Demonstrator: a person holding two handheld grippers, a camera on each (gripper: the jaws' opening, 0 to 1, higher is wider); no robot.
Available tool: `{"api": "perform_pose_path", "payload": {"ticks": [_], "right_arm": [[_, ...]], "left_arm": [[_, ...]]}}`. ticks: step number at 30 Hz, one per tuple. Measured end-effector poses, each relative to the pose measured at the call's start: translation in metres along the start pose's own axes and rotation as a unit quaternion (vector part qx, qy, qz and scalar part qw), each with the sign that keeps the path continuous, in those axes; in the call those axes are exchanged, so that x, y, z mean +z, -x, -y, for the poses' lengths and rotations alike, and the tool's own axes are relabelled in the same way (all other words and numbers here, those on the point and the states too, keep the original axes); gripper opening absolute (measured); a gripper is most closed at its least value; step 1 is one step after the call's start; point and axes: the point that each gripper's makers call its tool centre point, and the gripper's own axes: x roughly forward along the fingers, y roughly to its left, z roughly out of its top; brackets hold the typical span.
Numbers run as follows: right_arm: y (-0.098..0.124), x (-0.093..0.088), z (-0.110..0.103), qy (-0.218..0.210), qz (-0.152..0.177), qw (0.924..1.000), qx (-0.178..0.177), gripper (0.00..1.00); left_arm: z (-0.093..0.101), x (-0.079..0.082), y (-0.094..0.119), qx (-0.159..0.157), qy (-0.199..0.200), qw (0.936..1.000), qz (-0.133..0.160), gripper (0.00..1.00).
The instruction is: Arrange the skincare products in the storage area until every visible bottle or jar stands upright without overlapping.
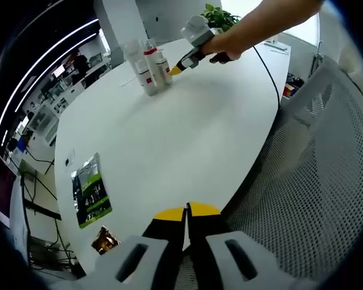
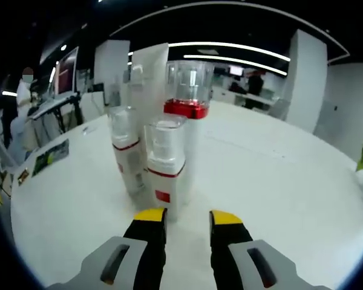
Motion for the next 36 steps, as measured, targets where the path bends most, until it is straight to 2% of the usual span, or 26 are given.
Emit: {"api": "perform_pose_path", "payload": {"ticks": [3,5,7,8,11,15,18,20,22,26,29,31,34,36], "right_arm": [[0.004,-0.007,-0.008,-0.033,-0.005,0.9994,0.008,0.24],[0.010,-0.013,-0.019,-0.083,-0.002,0.9965,0.012,0.26],[0.019,-0.019,-0.036,-0.155,0.008,0.9877,0.022,0.28],[0.025,-0.024,-0.051,-0.167,0.011,0.9853,0.036,0.29],[0.036,-0.036,-0.078,-0.166,0.001,0.9844,0.060,0.29],[0.054,-0.050,-0.120,-0.191,-0.017,0.9758,0.106,0.30],[0.065,-0.051,-0.147,-0.162,-0.034,0.9757,0.143,0.29],[0.066,-0.048,-0.154,-0.147,-0.038,0.9755,0.159,0.29],[0.071,-0.045,-0.167,-0.124,-0.058,0.9739,0.181,0.26],[0.072,-0.020,-0.185,-0.100,-0.045,0.9733,0.202,0.26],[0.069,0.008,-0.196,-0.092,-0.031,0.9709,0.219,0.26],[0.069,0.026,-0.203,-0.099,-0.025,0.9688,0.226,0.27],[0.070,0.051,-0.214,-0.113,-0.011,0.9642,0.240,0.31],[0.073,0.068,-0.222,-0.113,0.004,0.9616,0.250,0.35]], "left_arm": [[0.000,0.000,0.000,0.001,0.000,1.0000,0.000,0.01],[0.000,0.000,0.000,0.000,0.000,1.0000,-0.001,0.01],[0.000,0.000,0.000,0.001,-0.001,1.0000,-0.001,0.01],[-0.001,0.000,0.000,0.001,0.000,1.0000,-0.001,0.01],[-0.001,0.000,0.000,0.001,-0.001,1.0000,-0.001,0.01],[-0.003,0.000,0.001,0.006,0.000,1.0000,0.001,0.01],[-0.003,-0.001,0.001,0.007,-0.002,1.0000,-0.002,0.01],[-0.003,-0.001,0.001,0.006,-0.003,1.0000,0.000,0.01],[0.000,0.001,0.001,0.004,-0.010,0.9999,0.004,0.01],[0.003,0.002,0.000,-0.003,-0.016,0.9999,0.006,0.01],[0.006,0.003,0.001,-0.009,-0.018,0.9998,0.009,0.02],[0.007,0.004,0.000,-0.011,-0.015,0.9998,0.011,0.06],[0.006,0.005,-0.001,-0.008,-0.016,0.9998,0.012,0.20],[0.003,0.009,0.000,-0.001,-0.014,0.9996,0.024,0.22]]}}
